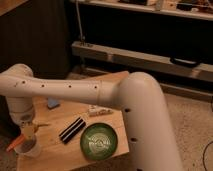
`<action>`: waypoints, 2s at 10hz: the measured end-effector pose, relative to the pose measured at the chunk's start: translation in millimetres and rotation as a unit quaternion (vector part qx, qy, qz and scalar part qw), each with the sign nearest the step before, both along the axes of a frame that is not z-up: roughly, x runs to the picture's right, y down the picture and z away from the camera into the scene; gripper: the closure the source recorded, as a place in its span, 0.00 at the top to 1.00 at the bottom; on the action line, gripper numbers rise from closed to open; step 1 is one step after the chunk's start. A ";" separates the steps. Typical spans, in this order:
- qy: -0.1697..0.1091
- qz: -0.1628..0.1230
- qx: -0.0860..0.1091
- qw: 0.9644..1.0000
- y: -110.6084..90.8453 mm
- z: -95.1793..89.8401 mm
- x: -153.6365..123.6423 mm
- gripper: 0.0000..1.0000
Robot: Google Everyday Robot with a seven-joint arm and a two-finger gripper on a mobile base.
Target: Place the pepper in the ceramic cup
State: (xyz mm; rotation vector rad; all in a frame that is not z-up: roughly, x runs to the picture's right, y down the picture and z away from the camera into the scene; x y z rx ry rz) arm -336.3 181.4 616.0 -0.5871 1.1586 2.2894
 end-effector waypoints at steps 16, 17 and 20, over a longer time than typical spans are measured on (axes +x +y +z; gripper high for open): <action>0.042 -0.016 0.013 0.999 -14.1 35.5 12.2 0.20; 0.037 -0.015 0.018 0.999 -17.3 31.6 11.8 0.20; 0.021 -0.012 0.033 0.999 -29.4 14.1 10.4 0.20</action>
